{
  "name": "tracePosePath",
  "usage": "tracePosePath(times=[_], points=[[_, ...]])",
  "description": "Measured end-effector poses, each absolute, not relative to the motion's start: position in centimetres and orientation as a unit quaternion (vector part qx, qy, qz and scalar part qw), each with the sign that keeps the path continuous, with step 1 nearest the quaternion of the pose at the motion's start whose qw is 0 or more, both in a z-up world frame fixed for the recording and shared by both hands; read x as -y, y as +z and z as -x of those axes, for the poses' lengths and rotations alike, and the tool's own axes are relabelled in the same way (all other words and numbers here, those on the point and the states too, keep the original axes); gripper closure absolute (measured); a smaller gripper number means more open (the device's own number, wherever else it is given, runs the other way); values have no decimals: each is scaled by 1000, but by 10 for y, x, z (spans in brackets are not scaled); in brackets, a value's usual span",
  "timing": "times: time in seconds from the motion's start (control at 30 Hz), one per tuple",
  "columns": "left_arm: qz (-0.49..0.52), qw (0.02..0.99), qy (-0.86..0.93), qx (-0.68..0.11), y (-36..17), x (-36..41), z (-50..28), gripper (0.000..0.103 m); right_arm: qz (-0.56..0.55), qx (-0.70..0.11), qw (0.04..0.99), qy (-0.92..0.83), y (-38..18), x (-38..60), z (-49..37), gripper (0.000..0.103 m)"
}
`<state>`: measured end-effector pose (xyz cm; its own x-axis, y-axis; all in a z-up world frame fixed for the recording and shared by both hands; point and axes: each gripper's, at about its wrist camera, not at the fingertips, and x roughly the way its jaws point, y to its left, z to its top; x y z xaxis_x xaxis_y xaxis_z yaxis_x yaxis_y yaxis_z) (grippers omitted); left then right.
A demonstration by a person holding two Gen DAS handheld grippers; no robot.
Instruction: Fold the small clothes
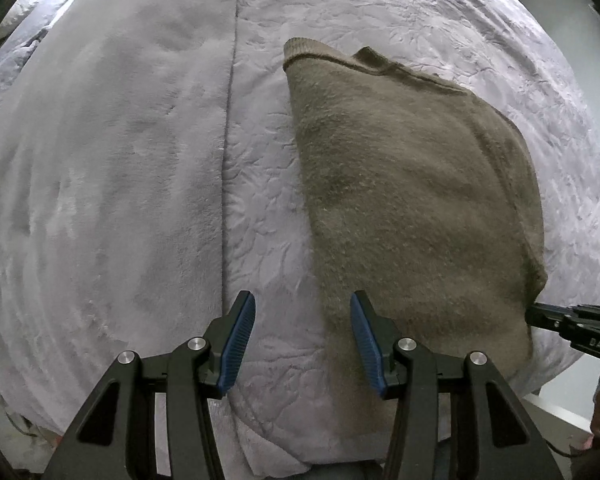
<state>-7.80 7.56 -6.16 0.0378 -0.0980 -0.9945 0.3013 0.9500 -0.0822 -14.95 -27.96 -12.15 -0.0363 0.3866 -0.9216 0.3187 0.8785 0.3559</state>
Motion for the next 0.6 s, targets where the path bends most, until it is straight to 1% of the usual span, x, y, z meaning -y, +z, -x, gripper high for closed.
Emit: tracePosePath(times=[0.17,0.3,0.43,0.6], points=[[-71,726,-132,-671,-60,-64,74,52,-277,-706,651,4,-104,302,158,91],[-68,730,-129,-668,-54,-64,74,52,-279,-696,662,-8,-90,309,156,91],[-63,724,-119,-676,-52,-64,72,52,-276,-691,668,-2,-84,301,150,91],[-80,732,-103,-669,-47,-62,72,52,-272,-689,672,5,-87,281,138,91]])
